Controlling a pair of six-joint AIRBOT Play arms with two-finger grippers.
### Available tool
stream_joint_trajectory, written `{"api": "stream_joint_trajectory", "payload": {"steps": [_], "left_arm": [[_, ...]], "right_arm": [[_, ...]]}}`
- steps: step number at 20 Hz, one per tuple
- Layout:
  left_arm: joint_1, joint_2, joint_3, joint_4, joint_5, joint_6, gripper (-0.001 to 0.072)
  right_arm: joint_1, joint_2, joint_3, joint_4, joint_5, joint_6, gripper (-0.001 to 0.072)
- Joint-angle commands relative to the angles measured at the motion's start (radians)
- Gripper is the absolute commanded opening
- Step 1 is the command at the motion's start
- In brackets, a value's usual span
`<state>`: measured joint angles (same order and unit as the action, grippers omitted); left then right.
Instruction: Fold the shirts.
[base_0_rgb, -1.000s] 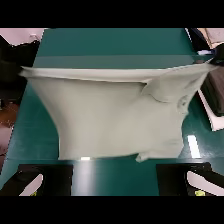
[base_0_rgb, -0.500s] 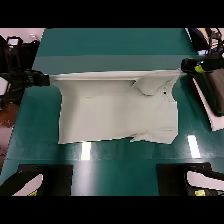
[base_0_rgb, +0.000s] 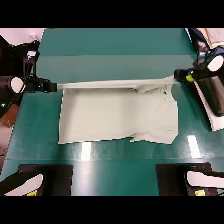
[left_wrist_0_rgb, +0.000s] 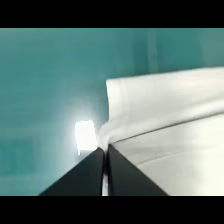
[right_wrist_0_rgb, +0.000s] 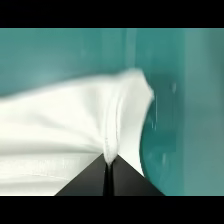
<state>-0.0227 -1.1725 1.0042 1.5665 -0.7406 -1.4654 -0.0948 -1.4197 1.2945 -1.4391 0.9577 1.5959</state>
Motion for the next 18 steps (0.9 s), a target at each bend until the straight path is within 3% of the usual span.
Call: {"api": "stream_joint_trajectory", "payload": {"steps": [1, 10, 11, 12, 13, 14, 18], "left_arm": [[0.001, -0.034, -0.001, 0.054, -0.12, 0.0, 0.0026], [0.001, -0.119, -0.001, 0.003, -0.192, -0.002, 0.0028], [0.001, -0.119, 0.0, 0.005, -0.215, -0.002, 0.0028], [0.001, -0.119, 0.001, 0.006, -0.246, -0.001, 0.0129], [0.001, -0.116, 0.003, 0.01, -0.29, -0.002, 0.0364], [0.001, -0.112, 0.007, 0.017, -0.346, -0.002, 0.0444], [0.001, -0.028, -0.015, 0.01, -0.508, -0.04, 0.0445]], "right_arm": [[0.002, -0.002, -0.091, -0.001, 0.015, 0.0, 0.0012], [0.066, -0.002, -0.172, 0.006, 0.014, 0.0, 0.003], [0.07, -0.002, -0.172, 0.006, 0.026, 0.0, 0.0186], [0.07, -0.002, -0.171, 0.006, 0.045, 0.0, 0.0392], [0.069, -0.002, -0.163, 0.003, 0.086, 0.0, 0.0445], [0.066, -0.002, -0.149, 0.003, 0.127, 0.0, 0.0445], [0.036, 0.056, -0.123, 0.004, 0.22, -0.001, 0.044]]}}
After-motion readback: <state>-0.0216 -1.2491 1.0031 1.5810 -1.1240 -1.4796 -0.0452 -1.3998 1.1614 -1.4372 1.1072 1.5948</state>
